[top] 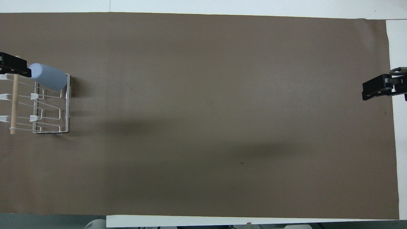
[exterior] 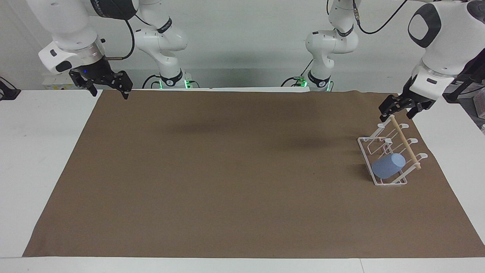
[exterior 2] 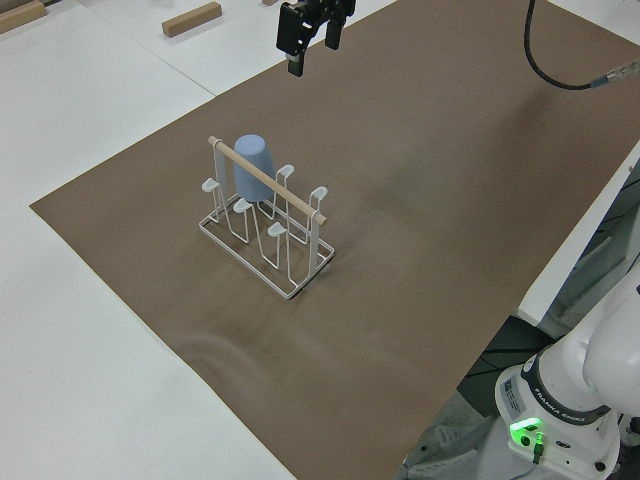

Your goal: Hang cup on cup holder

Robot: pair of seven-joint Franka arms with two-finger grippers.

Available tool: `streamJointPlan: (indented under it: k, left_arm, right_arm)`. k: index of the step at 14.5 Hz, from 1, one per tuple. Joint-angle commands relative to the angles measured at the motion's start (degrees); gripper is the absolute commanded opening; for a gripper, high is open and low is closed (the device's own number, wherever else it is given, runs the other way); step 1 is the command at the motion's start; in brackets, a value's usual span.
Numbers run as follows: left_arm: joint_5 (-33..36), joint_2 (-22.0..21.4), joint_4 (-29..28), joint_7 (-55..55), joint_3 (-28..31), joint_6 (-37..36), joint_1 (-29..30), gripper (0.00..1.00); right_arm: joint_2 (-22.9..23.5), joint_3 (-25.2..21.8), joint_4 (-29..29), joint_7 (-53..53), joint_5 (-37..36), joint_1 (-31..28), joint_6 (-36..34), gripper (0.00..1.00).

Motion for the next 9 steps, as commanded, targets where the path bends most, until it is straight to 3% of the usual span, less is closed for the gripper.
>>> streamJointPlan:
  k: [1, 9]
  left_arm:
    - [-0.45, -0.12, 0.51, 1.57, -0.47, -1.13, -0.05, 1.00]
    - [-0.45, -1.79, -2.66, 1.75, -0.56, 0.72, -0.14, 1.00]
  right_arm:
    - [-0.96, 0.20, -1.07, -0.76, 0.60, -0.50, -0.24, 1.00]
    - [-0.96, 0.20, -1.07, -0.76, 0.60, -0.50, -0.24, 1.00]
